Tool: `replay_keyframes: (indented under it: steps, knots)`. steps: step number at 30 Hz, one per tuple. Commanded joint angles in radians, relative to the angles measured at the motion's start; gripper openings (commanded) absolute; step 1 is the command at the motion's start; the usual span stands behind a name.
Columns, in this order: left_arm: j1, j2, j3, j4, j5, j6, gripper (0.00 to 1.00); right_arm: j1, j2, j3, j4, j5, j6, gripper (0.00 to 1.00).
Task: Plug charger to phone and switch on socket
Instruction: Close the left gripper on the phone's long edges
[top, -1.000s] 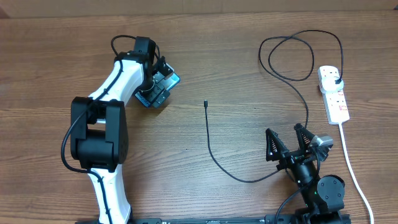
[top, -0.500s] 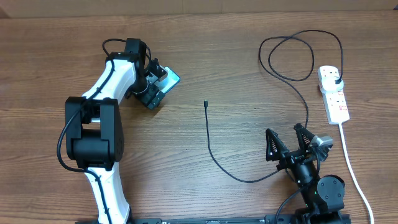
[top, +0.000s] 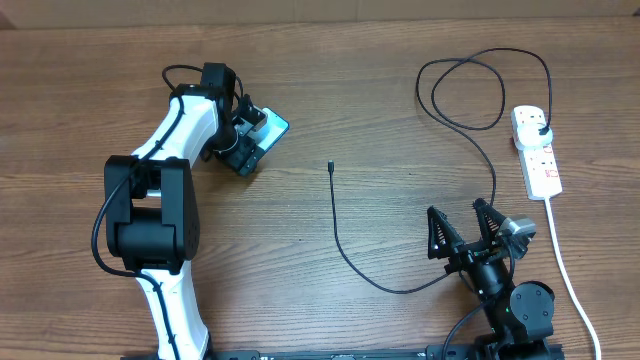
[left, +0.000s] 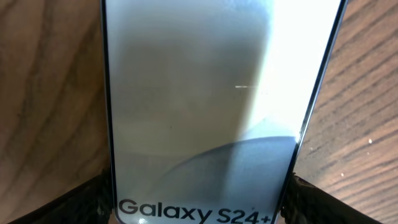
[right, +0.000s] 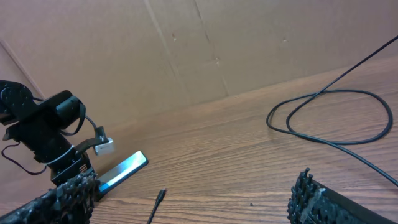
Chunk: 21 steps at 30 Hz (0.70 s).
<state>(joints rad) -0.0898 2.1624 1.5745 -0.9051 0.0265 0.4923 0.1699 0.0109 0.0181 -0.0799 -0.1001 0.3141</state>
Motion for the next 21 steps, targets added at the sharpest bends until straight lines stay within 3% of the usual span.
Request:
replay_keyframes:
  steps: [1, 8, 13, 21]
  knots:
    - [-0.003, 0.030, 0.009, -0.028, 0.015, -0.043, 0.88, -0.008, -0.008, -0.010, 0.003, 0.002, 0.003, 1.00]
    - [-0.003, 0.030, 0.009, -0.041, 0.015, -0.184, 0.85, -0.008, -0.008, -0.010, 0.003, 0.002, 0.003, 1.00]
    - [-0.011, 0.030, 0.009, -0.082, 0.019, -0.254, 0.75, -0.008, -0.008, -0.010, 0.003, 0.002, 0.003, 1.00]
    - [-0.069, 0.030, 0.009, -0.124, 0.019, -0.391, 0.69, -0.008, -0.008, -0.010, 0.003, 0.002, 0.003, 1.00]
